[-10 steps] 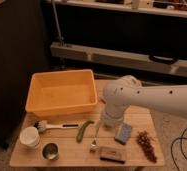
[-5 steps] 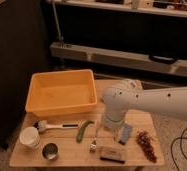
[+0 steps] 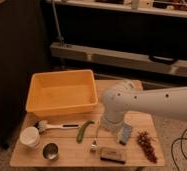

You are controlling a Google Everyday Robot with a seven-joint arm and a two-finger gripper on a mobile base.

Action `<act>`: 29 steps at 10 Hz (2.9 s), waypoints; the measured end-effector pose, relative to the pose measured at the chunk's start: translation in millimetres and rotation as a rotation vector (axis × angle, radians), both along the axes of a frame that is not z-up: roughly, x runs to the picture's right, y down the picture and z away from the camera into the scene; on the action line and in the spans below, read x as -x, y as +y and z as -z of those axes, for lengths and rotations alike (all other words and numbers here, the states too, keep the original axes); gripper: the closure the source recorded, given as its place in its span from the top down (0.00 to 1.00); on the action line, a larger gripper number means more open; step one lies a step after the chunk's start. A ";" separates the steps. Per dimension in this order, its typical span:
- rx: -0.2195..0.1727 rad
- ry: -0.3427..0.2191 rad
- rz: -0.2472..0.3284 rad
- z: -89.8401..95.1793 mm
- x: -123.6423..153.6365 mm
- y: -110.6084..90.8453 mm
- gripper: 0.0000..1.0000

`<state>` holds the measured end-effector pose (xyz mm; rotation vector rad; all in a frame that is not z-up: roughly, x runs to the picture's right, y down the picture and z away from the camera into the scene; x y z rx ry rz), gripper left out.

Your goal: Place eraser in tray

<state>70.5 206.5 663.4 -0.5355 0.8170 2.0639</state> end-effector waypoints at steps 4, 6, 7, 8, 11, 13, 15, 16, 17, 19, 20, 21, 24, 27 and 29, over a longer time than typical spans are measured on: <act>-0.051 -0.060 0.045 -4.0 -1.2 2.1 0.65; -0.111 -0.186 0.157 -7.4 -0.8 14.3 0.65; -0.126 -0.238 0.203 -4.4 0.8 15.6 0.65; -0.160 -0.333 0.282 2.2 1.1 12.7 0.65; -0.228 -0.527 0.437 14.4 19.3 12.6 0.65; -0.230 -0.547 0.443 17.7 24.9 14.3 0.65; -0.230 -0.546 0.443 17.8 24.8 14.3 0.65; -0.230 -0.546 0.443 17.9 24.8 14.6 0.65; -0.240 -0.549 0.452 17.9 25.4 14.5 0.65; -0.323 -0.598 0.546 16.7 23.8 12.3 0.65; -0.386 -0.659 0.635 16.3 19.1 10.1 0.65; -0.468 -0.752 0.755 16.0 8.3 5.8 0.65; -0.574 -0.867 0.908 10.7 -21.5 -12.1 0.65; -0.643 -0.916 1.020 6.0 -49.7 -27.2 0.65; -0.645 -0.963 1.026 4.3 -46.8 -25.8 0.65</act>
